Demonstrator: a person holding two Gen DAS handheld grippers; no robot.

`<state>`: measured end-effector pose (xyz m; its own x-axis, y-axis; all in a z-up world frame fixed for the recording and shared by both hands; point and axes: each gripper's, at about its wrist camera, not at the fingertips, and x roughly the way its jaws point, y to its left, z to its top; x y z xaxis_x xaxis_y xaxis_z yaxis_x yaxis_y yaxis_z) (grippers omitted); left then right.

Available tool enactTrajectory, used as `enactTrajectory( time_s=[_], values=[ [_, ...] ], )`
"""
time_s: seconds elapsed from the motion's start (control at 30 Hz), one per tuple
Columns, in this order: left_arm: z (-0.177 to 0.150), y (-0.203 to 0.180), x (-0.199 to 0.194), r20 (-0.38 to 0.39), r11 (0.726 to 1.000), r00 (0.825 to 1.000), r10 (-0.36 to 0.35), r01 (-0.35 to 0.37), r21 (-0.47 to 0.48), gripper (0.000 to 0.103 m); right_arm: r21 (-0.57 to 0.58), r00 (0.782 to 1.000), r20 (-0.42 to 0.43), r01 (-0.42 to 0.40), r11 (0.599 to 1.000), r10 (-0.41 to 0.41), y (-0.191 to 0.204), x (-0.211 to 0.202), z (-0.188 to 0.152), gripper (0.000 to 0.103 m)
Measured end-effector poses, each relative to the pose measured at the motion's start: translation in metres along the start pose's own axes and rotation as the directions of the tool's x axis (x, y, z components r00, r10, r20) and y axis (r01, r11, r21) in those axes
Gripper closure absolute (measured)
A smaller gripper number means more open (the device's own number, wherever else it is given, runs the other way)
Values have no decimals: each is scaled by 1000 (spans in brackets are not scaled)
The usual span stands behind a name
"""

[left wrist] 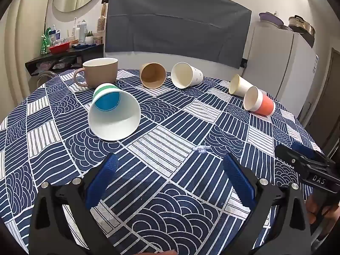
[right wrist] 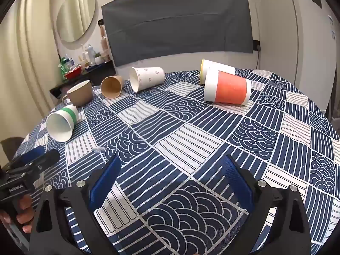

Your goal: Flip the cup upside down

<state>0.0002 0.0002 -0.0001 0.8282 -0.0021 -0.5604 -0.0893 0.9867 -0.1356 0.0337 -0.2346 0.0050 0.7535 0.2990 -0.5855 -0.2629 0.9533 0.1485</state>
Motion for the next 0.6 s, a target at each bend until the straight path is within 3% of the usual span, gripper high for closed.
enactTrajectory(
  time_s=[0.6],
  values=[
    [-1,-1,1,-3,1000,1000,-6,6,3,6,0,1000,-4,-3,1000,3,2,3,-1,11]
  ],
)
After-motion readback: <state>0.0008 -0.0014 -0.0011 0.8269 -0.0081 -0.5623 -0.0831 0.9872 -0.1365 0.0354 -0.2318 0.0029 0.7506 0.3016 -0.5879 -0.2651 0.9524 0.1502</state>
